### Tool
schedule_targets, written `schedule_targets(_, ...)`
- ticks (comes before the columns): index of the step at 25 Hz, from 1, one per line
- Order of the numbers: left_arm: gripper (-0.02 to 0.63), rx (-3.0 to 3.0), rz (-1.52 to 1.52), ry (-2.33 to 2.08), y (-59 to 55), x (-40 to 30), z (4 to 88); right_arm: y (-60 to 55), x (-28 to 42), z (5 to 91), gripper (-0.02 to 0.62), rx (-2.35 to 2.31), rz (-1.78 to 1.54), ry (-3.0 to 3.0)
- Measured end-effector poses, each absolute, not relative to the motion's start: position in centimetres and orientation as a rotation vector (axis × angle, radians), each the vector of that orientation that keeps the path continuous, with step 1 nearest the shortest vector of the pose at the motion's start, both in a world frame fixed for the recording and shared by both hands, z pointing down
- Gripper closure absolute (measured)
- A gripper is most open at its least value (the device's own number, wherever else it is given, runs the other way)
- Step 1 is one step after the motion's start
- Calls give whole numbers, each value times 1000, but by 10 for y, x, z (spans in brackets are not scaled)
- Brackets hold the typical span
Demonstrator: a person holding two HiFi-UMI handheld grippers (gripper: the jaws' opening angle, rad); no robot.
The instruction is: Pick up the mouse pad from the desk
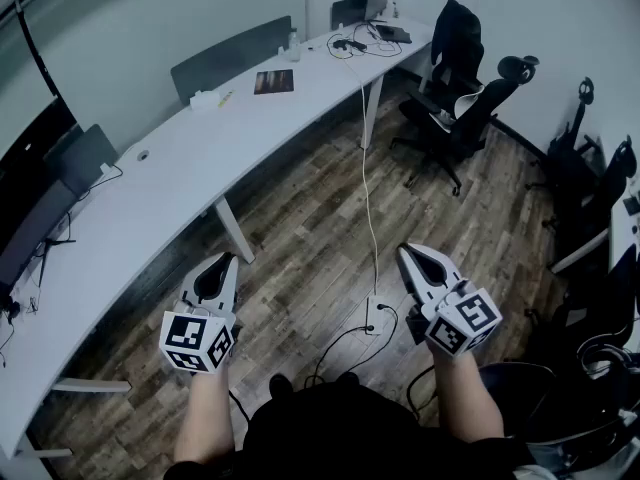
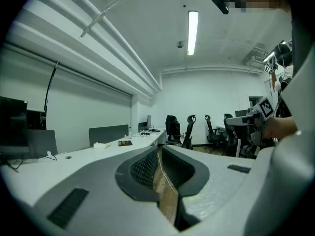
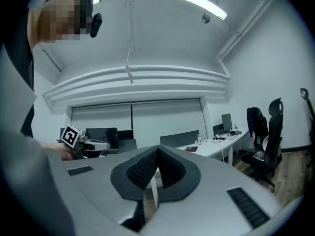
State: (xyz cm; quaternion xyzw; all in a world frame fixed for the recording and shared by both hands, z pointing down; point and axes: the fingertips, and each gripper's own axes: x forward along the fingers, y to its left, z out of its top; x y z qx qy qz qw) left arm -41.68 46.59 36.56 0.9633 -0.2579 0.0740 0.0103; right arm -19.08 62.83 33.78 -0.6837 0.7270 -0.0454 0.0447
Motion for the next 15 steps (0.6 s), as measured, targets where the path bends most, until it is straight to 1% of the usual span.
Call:
schedule_targets(7, 571, 2999, 237, -823, 478, -395, 366, 639, -176, 343, 592, -2044, -146, 2260)
schedule_targets(15, 571, 3035, 265, -857, 500, -370, 355, 678, -153, 355, 592, -1985, -203, 2276)
